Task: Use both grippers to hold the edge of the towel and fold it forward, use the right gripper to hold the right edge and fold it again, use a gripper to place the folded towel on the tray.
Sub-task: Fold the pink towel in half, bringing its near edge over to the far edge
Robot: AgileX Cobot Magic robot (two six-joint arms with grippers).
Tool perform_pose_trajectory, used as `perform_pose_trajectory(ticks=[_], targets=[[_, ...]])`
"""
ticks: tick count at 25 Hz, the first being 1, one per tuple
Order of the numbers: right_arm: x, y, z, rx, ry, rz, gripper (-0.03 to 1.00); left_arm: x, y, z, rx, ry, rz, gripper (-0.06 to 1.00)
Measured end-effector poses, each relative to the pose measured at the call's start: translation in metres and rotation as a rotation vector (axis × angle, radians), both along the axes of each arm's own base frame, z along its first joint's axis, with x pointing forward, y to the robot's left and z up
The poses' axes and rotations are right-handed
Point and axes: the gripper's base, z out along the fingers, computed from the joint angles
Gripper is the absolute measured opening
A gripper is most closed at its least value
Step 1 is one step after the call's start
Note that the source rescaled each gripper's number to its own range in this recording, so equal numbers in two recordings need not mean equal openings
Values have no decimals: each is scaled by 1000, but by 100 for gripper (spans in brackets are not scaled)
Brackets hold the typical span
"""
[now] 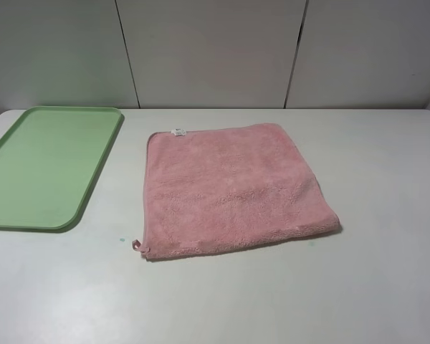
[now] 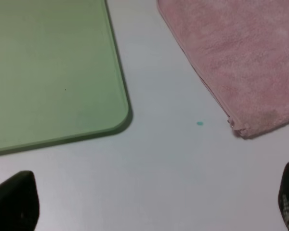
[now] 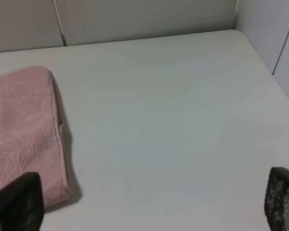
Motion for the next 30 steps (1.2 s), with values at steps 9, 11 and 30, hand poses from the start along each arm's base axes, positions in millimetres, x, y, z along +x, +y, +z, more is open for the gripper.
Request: perform_pose_trajectory(ticks=[9, 11, 30], targets=[[0, 0, 0, 0, 0, 0, 100, 0, 0, 0, 0, 0, 0, 100], [0, 0, 0, 0, 0, 0, 100, 0, 0, 0, 0, 0, 0, 100], [0, 4, 0, -36, 4, 67, 100, 0, 0, 0, 0, 0, -2, 100]])
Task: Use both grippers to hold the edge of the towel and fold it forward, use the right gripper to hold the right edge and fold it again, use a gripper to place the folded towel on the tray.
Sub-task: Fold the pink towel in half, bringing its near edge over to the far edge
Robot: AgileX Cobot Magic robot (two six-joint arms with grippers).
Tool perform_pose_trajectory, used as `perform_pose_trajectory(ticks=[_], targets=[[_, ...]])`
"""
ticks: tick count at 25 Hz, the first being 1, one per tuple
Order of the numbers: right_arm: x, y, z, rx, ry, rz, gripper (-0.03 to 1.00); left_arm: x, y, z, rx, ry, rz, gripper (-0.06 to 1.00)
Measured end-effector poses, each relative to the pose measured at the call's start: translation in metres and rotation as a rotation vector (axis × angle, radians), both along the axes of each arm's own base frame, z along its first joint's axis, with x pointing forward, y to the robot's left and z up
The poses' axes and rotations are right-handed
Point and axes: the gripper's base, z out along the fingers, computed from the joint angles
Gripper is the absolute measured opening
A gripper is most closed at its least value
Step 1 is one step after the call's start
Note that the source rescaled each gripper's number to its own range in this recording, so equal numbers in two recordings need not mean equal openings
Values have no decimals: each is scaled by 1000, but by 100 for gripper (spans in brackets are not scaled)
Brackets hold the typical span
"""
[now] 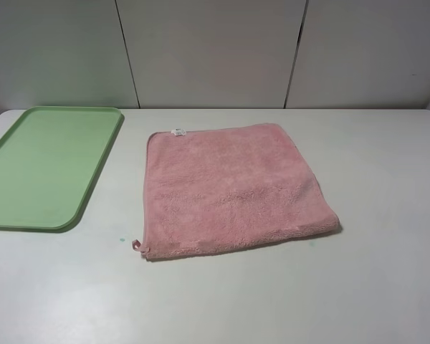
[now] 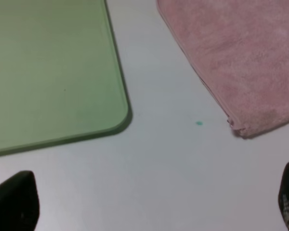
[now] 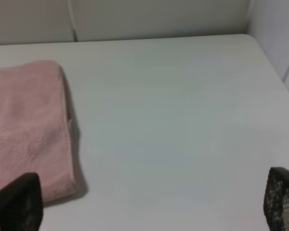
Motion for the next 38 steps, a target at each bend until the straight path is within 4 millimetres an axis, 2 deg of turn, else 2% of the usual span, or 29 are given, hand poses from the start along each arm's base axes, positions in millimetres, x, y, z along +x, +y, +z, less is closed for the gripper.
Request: perform_pose_trajectory(ticks=[4, 9, 16, 22, 30, 38], targets=[[-1, 4, 3, 12, -10, 42, 100, 2, -2, 1, 10, 24, -22, 100], [5, 9, 23, 17, 1, 119, 100, 13, -4, 10, 41, 103, -70, 100], [30, 14, 54, -47, 98, 281, 100, 24, -9, 26, 94, 140, -202, 100], [58, 23, 68, -123, 197, 431, 100, 43, -17, 31, 175, 220, -339, 100], [83, 39, 69, -266, 279, 657, 100, 70, -31, 21, 381, 339, -478, 100], [111, 55, 54, -536, 352, 916, 100, 87, -51, 10, 588, 388, -620, 100]])
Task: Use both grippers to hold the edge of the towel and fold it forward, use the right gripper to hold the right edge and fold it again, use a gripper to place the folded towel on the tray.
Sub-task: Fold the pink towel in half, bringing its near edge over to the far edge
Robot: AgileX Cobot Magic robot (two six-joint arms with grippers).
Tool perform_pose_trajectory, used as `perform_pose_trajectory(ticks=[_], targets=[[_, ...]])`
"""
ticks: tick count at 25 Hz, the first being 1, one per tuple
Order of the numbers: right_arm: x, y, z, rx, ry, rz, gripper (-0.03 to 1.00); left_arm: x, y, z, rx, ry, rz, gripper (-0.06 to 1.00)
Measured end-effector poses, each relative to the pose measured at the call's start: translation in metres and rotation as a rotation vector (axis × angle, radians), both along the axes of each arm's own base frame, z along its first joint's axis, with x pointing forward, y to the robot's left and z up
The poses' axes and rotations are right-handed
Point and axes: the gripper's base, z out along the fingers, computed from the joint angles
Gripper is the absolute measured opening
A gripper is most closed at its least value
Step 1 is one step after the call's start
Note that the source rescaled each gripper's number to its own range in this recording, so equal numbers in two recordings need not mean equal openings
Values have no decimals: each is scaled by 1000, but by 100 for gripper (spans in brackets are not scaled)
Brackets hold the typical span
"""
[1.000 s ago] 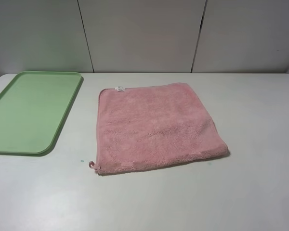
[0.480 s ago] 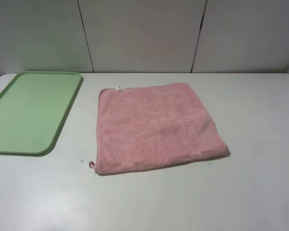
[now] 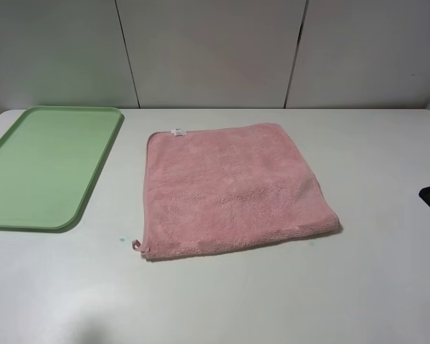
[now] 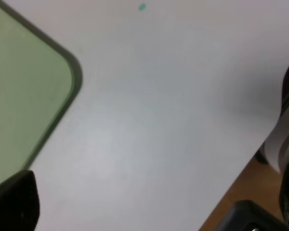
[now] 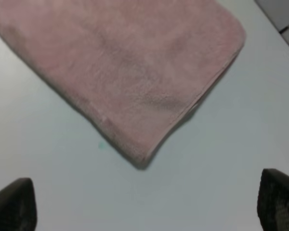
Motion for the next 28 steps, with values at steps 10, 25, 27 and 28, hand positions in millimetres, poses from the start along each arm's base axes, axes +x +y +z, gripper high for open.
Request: perform_pose_trajectory(ticks=[10, 25, 27, 28], targets=[[56, 22, -41, -188, 138, 203, 100, 14, -21, -11, 193, -26, -145, 100], [102, 37, -91, -295, 233, 274, 100, 39, -54, -34, 266, -15, -222, 100], [105, 37, -96, -304, 246, 276, 100, 43, -60, -38, 262, -15, -235, 100], [106, 38, -98, -308, 253, 278, 100, 44, -62, -40, 262, -12, -241, 100]])
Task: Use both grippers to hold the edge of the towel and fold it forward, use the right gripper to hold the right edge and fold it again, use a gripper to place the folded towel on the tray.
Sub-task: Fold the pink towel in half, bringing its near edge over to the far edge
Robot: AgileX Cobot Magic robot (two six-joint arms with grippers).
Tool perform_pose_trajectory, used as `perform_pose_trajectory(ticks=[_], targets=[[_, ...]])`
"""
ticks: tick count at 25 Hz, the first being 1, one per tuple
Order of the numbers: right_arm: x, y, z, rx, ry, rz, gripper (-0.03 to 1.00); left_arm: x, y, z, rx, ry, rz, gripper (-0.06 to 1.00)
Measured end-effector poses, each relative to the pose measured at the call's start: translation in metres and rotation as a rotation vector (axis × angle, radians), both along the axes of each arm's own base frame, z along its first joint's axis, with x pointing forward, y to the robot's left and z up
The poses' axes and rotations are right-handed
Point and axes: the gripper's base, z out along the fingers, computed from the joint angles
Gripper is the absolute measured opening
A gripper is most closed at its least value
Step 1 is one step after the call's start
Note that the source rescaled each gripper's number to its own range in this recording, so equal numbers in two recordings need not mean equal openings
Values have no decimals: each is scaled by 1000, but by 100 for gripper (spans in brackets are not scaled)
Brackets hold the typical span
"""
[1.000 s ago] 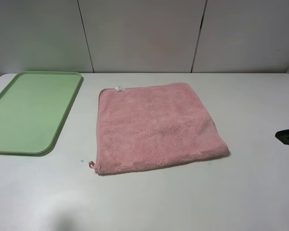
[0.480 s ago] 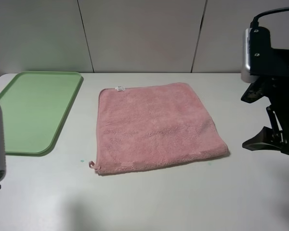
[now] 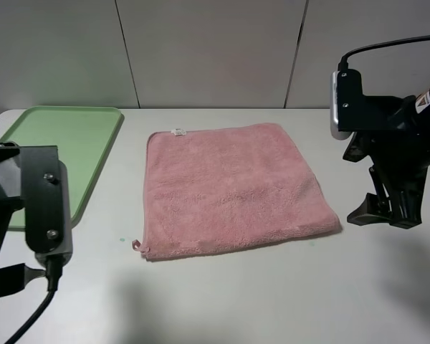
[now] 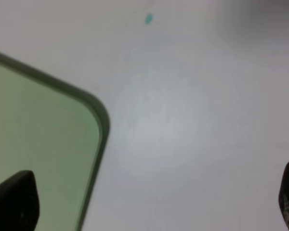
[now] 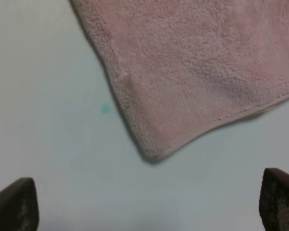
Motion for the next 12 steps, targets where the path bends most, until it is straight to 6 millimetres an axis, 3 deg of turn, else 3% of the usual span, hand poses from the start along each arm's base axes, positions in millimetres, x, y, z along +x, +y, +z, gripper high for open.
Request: perform_pose_trajectory(ticks=[12], targets=[[15, 5, -19, -11, 7, 3, 100, 18, -30, -31, 15, 39, -78, 100]])
